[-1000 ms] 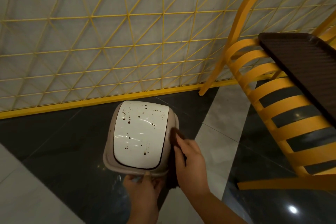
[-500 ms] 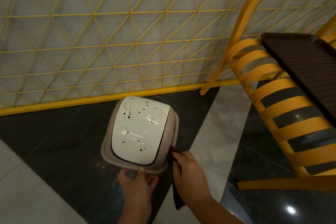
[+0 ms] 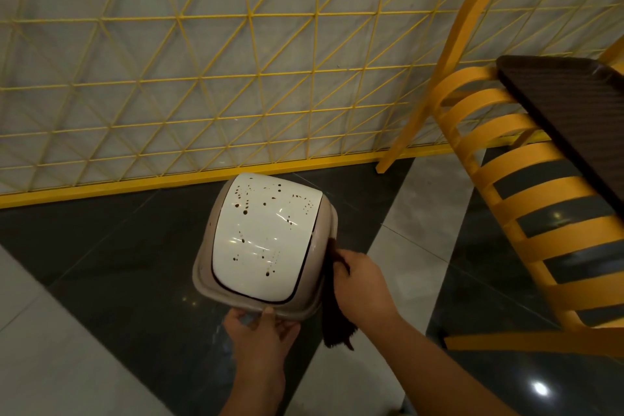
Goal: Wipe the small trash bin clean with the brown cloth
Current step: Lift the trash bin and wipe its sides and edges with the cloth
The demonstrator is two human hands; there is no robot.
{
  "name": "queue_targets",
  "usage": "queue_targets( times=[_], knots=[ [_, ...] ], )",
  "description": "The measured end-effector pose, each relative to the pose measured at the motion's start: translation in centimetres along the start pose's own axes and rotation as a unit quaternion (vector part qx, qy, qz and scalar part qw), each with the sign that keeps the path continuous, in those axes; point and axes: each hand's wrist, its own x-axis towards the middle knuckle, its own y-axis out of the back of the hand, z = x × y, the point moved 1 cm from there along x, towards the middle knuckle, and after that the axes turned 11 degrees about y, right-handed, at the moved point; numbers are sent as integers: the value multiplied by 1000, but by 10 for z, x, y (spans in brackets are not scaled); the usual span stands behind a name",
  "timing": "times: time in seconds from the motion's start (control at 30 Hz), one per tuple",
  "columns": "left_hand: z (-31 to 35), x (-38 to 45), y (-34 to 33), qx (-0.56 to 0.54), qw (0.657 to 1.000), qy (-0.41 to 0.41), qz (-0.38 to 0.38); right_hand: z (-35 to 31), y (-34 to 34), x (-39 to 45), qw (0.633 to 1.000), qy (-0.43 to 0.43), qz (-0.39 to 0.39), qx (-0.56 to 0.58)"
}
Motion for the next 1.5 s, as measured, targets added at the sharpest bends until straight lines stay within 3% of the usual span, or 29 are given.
queue_targets(
  times=[0.17,0.37,0.53,0.63,0.7,0.77,0.83,0.93,1.17,1.5],
  knots=[
    [0,1,0,7,1000,6,5,-1,2,-2,999,-33,-30,29],
    [1,4,2,21,1000,2,10,-14,19,44,995,-69,32,72],
    [5,0,2,10,1000,11,0,-2,6,19,994,38,46,-96],
    [12,1,8,4,1000,8,2,14,-2,-19,982,130,-28,-134],
    [18,1,14,-2,1000,-1,6,21,-7,-34,977,145,-94,-129],
    [22,1,21,-15,1000,-11,17,24,-8,-41,990,91,-94,-51],
    [22,-3,24,-32,999,-13,21,23,-4,-40,993,-45,-13,107],
    [14,-9,21,-25,1000,5,-5,14,-3,-37,935,-172,79,299],
    [4,-6,7,-1,1000,19,0,-20,-32,-44,858,-189,123,461],
    [7,-4,8,10,1000,2,-5,-1,-33,-1,854,-202,185,442]
  ],
)
